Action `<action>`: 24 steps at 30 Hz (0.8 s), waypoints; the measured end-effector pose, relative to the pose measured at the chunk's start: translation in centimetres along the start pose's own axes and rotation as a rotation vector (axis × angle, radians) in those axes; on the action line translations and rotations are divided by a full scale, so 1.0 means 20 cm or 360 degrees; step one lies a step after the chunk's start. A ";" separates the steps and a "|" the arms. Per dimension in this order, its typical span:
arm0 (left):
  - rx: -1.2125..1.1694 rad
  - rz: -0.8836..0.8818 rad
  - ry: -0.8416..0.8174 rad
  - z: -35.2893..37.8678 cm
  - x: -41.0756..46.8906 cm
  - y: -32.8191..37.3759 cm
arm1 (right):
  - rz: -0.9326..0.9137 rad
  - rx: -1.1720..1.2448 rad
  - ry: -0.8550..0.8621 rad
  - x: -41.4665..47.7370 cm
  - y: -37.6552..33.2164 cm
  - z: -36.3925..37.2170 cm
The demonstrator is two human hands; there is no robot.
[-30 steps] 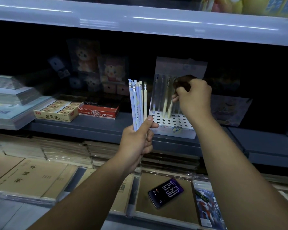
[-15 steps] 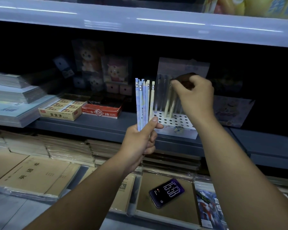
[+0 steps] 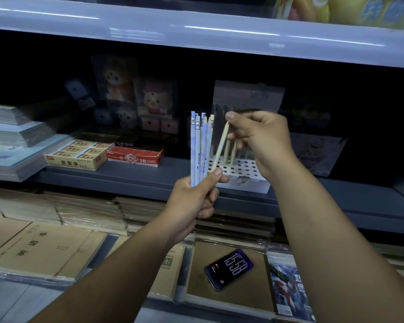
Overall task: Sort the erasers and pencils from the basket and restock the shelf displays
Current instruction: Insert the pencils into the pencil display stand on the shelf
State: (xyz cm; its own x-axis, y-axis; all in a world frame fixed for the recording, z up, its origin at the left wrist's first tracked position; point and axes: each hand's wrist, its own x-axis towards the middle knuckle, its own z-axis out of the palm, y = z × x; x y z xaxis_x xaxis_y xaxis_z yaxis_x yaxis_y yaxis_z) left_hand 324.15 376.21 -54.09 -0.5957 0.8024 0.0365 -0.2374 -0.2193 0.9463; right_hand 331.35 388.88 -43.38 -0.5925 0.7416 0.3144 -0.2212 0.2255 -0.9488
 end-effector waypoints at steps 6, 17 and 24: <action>0.0033 -0.0028 0.0058 -0.02 0.00 -0.01 | -0.0016 0.0330 0.0460 0.05 -0.03 -0.07; -0.0009 -0.0064 0.0049 -0.03 0.01 0.00 | -0.0254 -0.0059 0.0704 0.10 0.04 -0.08; -0.0070 -0.0062 0.0018 -0.02 0.00 0.02 | -0.0363 -0.0292 0.0584 0.09 0.05 -0.05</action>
State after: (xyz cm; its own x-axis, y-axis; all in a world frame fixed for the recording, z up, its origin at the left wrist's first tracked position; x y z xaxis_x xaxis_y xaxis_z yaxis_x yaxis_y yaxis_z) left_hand 323.69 375.86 -53.93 -0.5936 0.8048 -0.0041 -0.2942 -0.2122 0.9319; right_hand 330.96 391.06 -43.83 -0.2242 0.8271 0.5154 -0.1537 0.4922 -0.8568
